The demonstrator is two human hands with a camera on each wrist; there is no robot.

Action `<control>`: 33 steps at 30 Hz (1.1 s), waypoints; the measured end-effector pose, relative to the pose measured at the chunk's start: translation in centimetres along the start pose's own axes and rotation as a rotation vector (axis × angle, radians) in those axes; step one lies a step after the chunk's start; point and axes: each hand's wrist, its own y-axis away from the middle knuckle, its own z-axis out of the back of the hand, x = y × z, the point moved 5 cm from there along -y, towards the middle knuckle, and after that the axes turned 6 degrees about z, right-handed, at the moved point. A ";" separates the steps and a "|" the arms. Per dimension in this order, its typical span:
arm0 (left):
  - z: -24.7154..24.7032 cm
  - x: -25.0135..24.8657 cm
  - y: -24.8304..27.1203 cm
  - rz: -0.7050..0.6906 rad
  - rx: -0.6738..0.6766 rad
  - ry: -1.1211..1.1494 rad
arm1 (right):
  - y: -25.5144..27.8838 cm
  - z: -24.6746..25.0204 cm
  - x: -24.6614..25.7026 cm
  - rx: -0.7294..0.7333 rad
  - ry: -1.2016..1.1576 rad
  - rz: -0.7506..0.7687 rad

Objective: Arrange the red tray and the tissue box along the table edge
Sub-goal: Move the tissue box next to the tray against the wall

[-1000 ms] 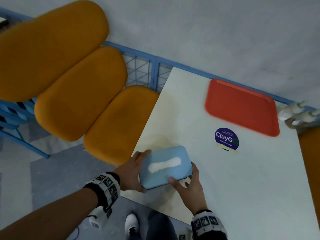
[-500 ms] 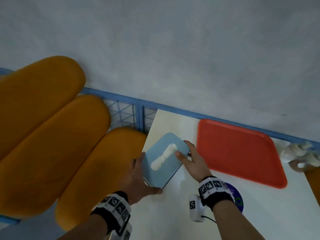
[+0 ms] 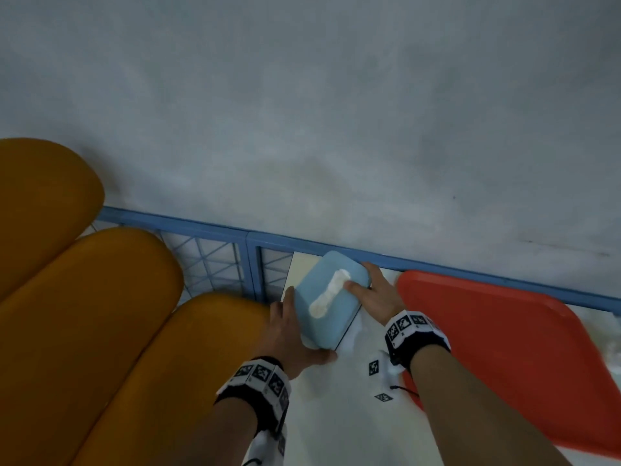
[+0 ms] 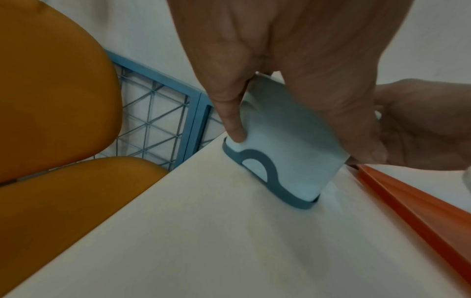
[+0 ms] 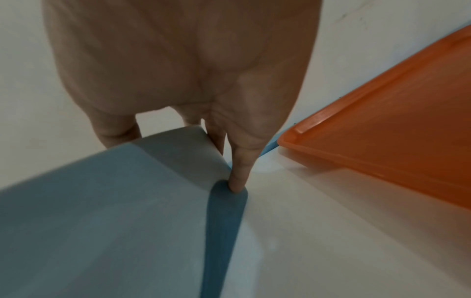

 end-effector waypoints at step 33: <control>4.0 -3.7 -7.6 -0.512 -0.225 -0.360 | 1.5 1.7 0.4 -0.010 0.486 0.191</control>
